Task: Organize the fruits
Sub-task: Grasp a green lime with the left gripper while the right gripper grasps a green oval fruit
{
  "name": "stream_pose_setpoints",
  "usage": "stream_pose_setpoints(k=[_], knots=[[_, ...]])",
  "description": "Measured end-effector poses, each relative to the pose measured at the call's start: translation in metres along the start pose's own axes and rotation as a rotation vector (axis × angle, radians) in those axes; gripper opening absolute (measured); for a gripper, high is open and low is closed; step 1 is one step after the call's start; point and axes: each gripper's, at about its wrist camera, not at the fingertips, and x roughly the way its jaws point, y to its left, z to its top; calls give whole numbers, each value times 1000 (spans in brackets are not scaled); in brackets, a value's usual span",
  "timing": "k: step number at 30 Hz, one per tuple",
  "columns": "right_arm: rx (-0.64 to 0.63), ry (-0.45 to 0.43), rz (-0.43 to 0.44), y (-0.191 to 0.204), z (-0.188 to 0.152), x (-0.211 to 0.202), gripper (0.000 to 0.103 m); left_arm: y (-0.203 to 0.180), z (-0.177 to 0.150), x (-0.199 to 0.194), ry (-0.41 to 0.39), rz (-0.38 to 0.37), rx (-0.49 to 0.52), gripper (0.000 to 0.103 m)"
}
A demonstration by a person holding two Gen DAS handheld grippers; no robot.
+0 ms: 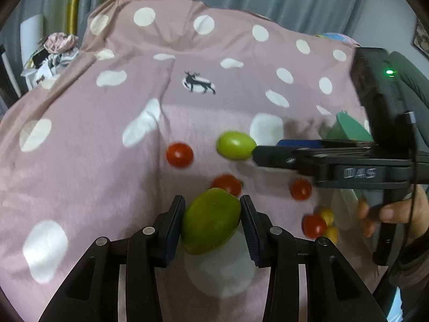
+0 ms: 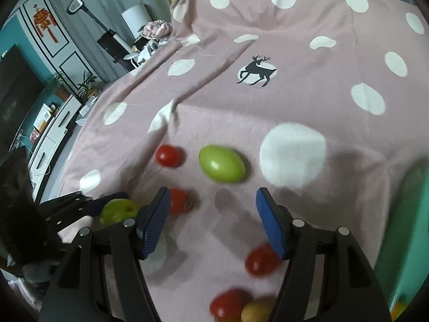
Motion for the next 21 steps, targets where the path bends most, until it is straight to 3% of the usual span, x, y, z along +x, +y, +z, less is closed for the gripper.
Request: stream_pose_setpoints(k=[5,10,21], knots=[[-27,38,-38,1,19,25,61,9,14,9,8,18,-8,42],[-33,75,-58,0,29,44,46,13,27,18,9,44,-13,42],[-32,39,-41,-3,23,36,44,14,27,23,27,75,-3,42]])
